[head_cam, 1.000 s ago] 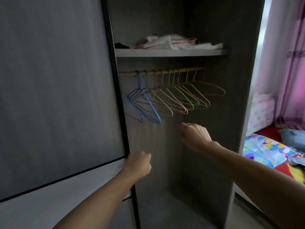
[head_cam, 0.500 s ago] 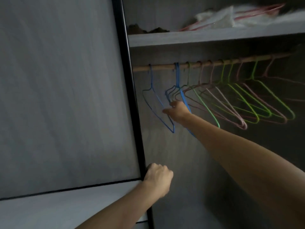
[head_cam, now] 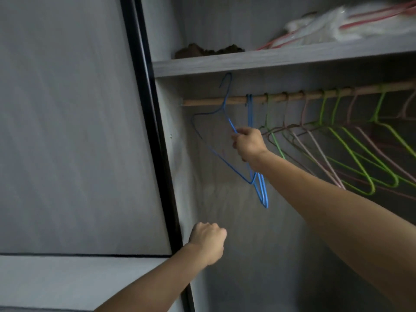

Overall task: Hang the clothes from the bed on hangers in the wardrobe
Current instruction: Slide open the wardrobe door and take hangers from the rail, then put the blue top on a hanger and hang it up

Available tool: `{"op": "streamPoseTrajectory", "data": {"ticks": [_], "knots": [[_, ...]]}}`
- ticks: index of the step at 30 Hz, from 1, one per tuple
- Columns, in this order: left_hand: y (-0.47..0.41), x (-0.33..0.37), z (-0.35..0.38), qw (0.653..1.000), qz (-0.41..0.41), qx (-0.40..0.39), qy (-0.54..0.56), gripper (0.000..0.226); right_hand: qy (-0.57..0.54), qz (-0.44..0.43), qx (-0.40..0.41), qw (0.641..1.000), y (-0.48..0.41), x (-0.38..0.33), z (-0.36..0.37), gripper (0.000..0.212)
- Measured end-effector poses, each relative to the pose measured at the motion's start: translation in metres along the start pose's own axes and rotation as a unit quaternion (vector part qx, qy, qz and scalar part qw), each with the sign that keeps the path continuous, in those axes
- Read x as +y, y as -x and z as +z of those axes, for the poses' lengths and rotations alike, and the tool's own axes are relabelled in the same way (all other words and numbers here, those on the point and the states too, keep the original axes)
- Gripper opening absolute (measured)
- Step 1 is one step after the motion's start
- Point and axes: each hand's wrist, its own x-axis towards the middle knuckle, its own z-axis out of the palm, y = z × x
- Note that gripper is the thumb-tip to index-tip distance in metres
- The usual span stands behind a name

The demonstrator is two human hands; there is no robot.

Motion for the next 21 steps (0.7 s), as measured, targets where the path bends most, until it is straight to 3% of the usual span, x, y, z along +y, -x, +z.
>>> {"op": "streamPoseTrajectory", "data": {"ticks": [6, 14, 17, 21], "knots": [[-0.007, 0.010, 0.000, 0.995, 0.091, 0.040, -0.023, 0.022, 0.117, -0.029, 0.066, 0.991, 0.050, -0.001, -0.045, 0.027], [0.023, 0.030, 0.035, 0.965, 0.252, 0.048, -0.048, 0.025, 0.242, -0.053, 0.154, 0.956, 0.176, 0.004, -0.084, 0.012], [0.038, 0.051, 0.044, 0.951, 0.303, 0.024, -0.058, 0.026, 0.251, -0.032, 0.193, 0.948, 0.242, 0.003, -0.105, 0.015], [0.069, 0.106, 0.042, 0.921, 0.381, 0.019, -0.075, 0.028, 0.326, 0.022, 0.268, 0.906, 0.349, -0.003, -0.147, 0.016]]}}
